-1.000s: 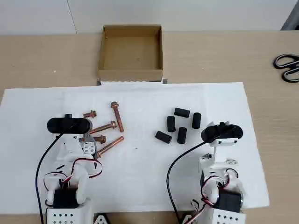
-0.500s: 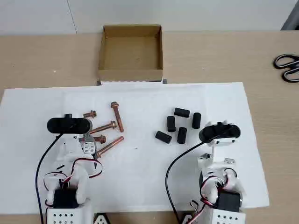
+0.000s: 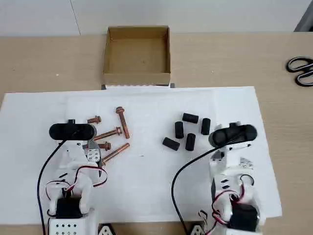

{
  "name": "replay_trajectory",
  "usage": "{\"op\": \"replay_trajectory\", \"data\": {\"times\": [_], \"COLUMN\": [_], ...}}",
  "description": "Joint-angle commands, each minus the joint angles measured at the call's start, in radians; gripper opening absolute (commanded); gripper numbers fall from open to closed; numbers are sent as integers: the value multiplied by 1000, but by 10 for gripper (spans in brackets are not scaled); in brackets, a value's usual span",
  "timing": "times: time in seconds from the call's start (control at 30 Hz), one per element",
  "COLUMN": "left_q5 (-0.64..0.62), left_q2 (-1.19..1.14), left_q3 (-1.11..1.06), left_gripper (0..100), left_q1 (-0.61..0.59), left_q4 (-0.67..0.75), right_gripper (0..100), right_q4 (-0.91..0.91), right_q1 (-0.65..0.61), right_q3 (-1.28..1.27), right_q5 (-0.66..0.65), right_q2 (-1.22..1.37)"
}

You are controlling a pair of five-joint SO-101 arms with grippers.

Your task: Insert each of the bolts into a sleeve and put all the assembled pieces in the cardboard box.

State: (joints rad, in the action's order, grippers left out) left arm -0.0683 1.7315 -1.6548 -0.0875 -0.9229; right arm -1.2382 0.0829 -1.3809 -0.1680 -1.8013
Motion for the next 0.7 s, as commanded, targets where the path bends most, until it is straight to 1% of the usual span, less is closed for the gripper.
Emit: {"op": "replay_trajectory", "data": {"times": [0.0,0.13,0.27,0.47,0.6,0.67], "left_q5": [2,2,2,2,2,2], "left_q2": [9,9,9,9,9,9], "left_q3": [4,4,4,4,4,4], "left_gripper": [7,7,7,7,7,7], "left_q1": [0,0,0,0,0,0], "left_q4": [28,28,28,28,28,28], "right_gripper": [7,7,7,7,7,7], "right_q4": [16,15,-5,-147,-240,-255], "right_q1": [5,12,12,12,8,7], "right_q3": [121,222,370,654,776,799], "right_q5": [-17,-68,-72,-66,-64,-64], "right_q2": [-7,96,314,641,769,803]}}
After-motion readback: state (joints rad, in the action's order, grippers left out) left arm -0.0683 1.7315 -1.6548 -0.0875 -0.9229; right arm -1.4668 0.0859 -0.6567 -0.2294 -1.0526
